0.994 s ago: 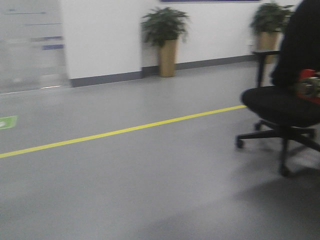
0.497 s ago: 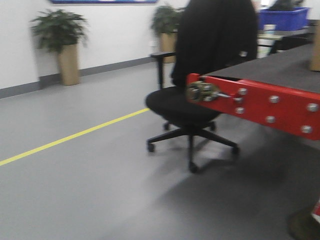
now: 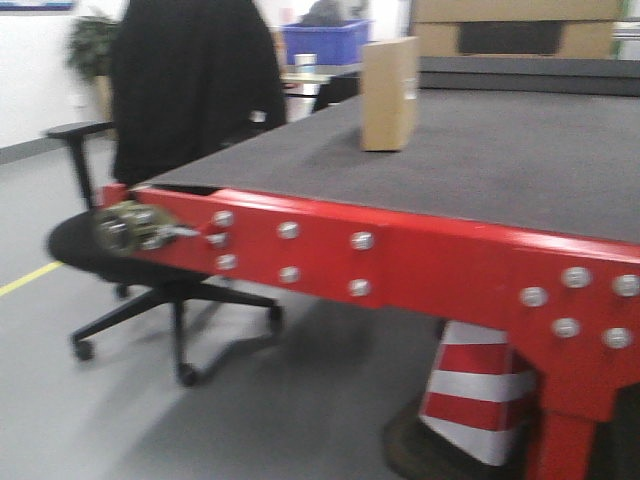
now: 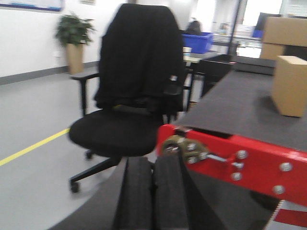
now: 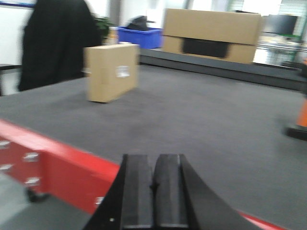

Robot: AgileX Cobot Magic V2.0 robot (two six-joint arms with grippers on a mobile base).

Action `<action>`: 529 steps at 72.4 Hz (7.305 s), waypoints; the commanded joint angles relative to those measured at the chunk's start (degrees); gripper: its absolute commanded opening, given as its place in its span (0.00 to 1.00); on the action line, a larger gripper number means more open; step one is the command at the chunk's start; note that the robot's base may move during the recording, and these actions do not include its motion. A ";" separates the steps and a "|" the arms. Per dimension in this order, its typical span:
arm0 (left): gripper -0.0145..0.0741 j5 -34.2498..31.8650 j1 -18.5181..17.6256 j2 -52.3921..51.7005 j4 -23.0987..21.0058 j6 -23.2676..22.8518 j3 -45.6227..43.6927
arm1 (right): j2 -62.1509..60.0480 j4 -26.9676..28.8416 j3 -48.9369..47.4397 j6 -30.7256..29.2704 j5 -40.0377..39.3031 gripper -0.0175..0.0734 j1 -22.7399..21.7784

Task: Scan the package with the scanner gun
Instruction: 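Turn the base toward the black table with the box and scanner, then move the left gripper down over the brown cardboard box, then close the left gripper on the box and lift it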

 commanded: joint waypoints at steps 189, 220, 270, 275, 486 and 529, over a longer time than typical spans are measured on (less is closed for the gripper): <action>0.04 -1.10 -0.02 -0.24 0.00 0.04 -0.13 | -0.05 -0.07 0.00 0.07 -0.98 0.01 -0.03; 0.04 -1.23 -0.04 -0.24 0.00 0.04 -0.13 | -0.05 -0.07 0.00 0.07 -0.98 0.01 -0.03; 0.04 16.37 -0.04 22.57 -2.66 0.16 -30.30 | -0.05 -0.07 0.00 0.07 -0.98 0.01 -0.03; 0.04 17.93 -0.04 28.01 -2.66 0.16 -34.19 | -0.05 -0.07 0.00 0.07 -0.98 0.01 -0.03; 0.04 48.45 -16.36 97.31 -16.81 -9.57 -91.41 | -0.05 -0.07 0.00 0.07 -0.98 0.01 -0.03; 0.04 45.59 -17.85 102.69 -20.53 -11.30 -91.10 | -0.05 -1.45 0.00 0.07 -6.08 0.01 -0.06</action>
